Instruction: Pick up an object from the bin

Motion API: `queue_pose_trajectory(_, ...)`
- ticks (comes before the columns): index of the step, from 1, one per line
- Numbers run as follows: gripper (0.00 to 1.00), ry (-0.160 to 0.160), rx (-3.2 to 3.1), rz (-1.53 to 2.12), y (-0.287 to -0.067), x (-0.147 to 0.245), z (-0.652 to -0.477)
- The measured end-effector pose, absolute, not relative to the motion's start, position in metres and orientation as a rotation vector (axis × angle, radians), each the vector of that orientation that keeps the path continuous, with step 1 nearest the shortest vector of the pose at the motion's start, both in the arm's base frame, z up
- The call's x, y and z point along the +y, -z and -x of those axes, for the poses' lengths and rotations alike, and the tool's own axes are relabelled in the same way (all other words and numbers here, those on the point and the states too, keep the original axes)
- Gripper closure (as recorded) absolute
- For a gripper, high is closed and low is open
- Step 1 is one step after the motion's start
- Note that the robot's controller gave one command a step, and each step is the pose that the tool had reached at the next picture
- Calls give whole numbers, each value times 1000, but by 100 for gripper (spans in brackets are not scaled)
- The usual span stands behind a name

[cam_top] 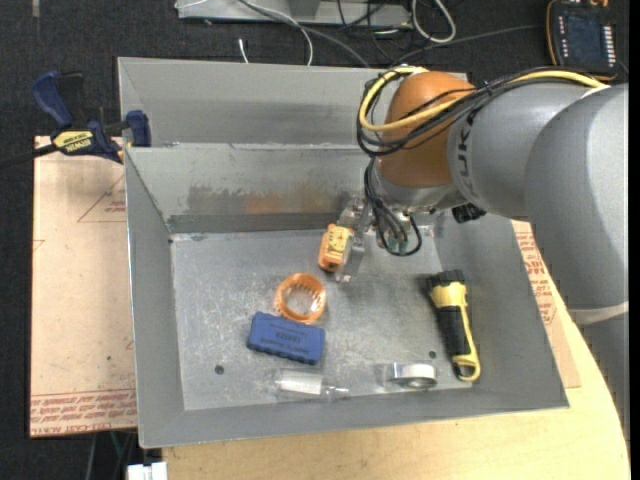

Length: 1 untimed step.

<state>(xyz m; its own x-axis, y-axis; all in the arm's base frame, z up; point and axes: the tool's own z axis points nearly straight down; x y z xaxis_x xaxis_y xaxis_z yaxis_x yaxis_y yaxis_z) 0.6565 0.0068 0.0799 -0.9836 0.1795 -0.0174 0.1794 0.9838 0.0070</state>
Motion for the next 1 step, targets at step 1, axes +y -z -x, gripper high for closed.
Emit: queue_pose_trajectory(1,100,-9,3115,-282,-104,7,-655)
